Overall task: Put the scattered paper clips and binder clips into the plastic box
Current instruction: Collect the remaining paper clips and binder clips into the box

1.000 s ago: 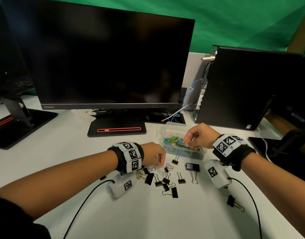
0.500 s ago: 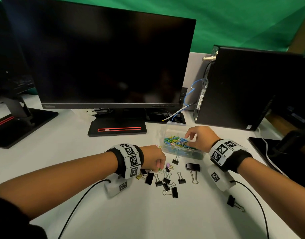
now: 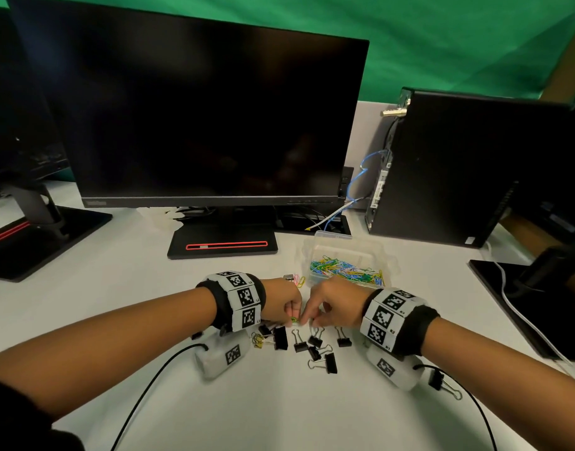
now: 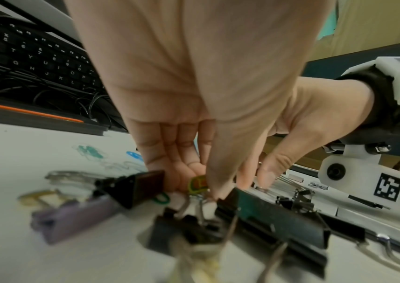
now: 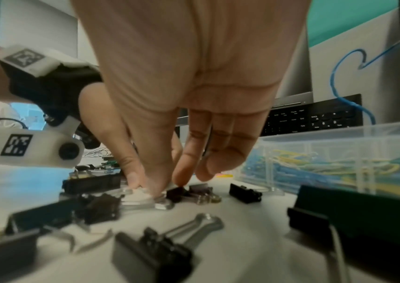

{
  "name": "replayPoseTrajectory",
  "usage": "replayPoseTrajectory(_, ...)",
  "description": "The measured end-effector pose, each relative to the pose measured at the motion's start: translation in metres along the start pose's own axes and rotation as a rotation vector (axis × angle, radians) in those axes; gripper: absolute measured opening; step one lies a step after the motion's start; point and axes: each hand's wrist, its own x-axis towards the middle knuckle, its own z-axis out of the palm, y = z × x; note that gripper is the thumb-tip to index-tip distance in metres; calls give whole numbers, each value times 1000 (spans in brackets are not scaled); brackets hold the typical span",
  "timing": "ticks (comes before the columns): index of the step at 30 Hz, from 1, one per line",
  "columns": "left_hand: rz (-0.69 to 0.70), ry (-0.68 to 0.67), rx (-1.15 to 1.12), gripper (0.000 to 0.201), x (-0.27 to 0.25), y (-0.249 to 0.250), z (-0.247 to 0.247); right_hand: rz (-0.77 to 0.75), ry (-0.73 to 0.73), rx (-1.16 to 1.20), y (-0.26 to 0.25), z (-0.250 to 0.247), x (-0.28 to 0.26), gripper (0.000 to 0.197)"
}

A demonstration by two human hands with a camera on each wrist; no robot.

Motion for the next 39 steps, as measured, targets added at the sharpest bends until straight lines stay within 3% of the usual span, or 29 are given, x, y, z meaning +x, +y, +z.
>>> replayPoseTrajectory(15,4,47,42,24,1,0,2,103,-92,-22,9,10,-5,4)
replayPoseTrajectory(16,13,56,55,25,2,2,0,108,-85,-8,11,11,-6,10)
replayPoseTrajectory(18,29,89,65,26,4,6,-6,129,-42,36,14,8,-9,22)
replayPoseTrajectory(21,35,208,-6,26,12,12,-20,184,112,60,24,-12,-13,24)
replayPoseTrajectory(25,27,417,-175,21,31,17,-43,314,338,90,47,-40,-18,10)
replayPoseTrajectory(28,29,506,-248,18,45,24,-55,414,407,109,62,-47,-19,9)
replayPoseTrajectory(32,-18,497,-315,20,63,34,-58,515,416,85,76,-44,-17,1)
replayPoseTrajectory(39,-25,417,-351,21,74,28,-50,532,409,18,78,-39,-19,13)
